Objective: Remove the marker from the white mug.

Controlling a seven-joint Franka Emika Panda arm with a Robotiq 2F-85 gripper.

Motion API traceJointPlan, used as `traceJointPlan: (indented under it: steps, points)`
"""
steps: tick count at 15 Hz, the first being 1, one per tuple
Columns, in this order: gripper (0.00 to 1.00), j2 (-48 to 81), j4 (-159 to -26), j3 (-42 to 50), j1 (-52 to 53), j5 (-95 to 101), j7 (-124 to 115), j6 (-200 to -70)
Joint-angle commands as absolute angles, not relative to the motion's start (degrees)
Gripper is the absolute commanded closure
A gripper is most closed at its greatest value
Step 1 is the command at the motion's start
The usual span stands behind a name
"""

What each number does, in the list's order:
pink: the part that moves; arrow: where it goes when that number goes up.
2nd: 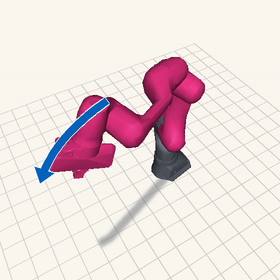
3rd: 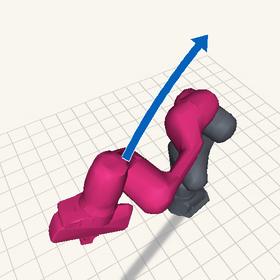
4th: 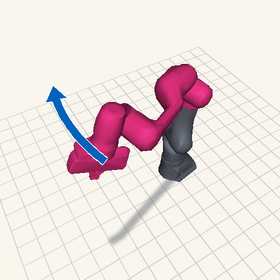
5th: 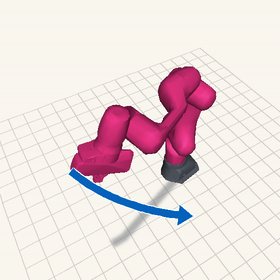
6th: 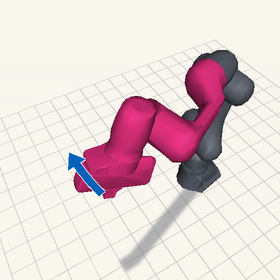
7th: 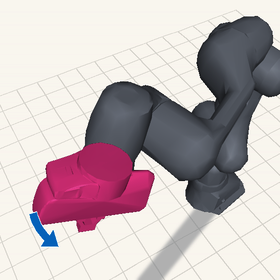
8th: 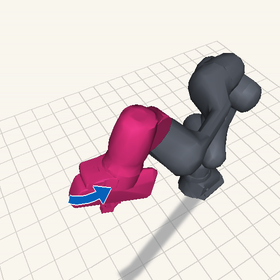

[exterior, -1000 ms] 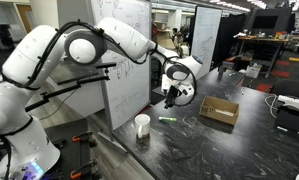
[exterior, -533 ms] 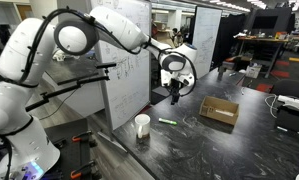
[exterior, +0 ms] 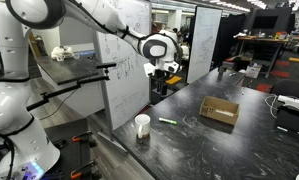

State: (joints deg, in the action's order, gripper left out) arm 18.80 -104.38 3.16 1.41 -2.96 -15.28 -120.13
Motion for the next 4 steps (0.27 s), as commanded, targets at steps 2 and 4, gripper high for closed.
traceJointPlan:
  steps: [2,4]
  points:
    - [0.0,11.19,-115.04,3.24,2.17,1.2,-16.91,-129.66]
    - [0.0,9.6,-117.56,3.09,2.1,2.35,-17.03,-132.03]
